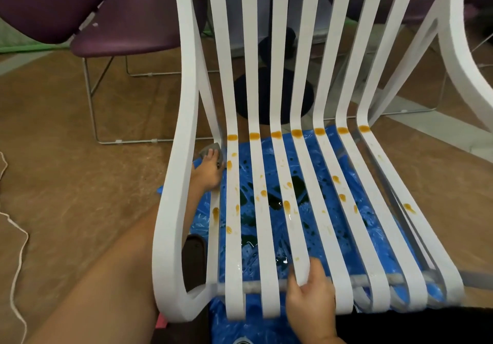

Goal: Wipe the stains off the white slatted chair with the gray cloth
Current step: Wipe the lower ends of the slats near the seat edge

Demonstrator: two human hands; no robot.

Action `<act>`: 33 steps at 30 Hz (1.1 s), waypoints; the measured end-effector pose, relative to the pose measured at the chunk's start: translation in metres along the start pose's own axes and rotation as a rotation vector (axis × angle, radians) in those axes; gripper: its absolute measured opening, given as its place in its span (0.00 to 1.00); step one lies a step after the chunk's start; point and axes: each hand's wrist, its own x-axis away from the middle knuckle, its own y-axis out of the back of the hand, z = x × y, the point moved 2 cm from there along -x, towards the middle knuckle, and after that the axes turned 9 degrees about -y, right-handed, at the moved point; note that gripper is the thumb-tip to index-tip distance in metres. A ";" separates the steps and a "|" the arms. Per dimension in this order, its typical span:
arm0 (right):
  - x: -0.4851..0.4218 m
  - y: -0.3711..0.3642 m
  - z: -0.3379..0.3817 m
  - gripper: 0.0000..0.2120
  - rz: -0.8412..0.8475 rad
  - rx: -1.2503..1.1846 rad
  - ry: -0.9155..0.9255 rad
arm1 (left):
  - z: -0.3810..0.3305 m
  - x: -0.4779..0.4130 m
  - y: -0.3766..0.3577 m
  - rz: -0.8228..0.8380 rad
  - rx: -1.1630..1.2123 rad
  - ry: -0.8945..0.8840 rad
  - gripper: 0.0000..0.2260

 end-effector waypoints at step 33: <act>-0.002 0.000 -0.005 0.07 0.085 0.007 0.050 | -0.002 0.040 -0.030 -0.006 0.062 -0.068 0.32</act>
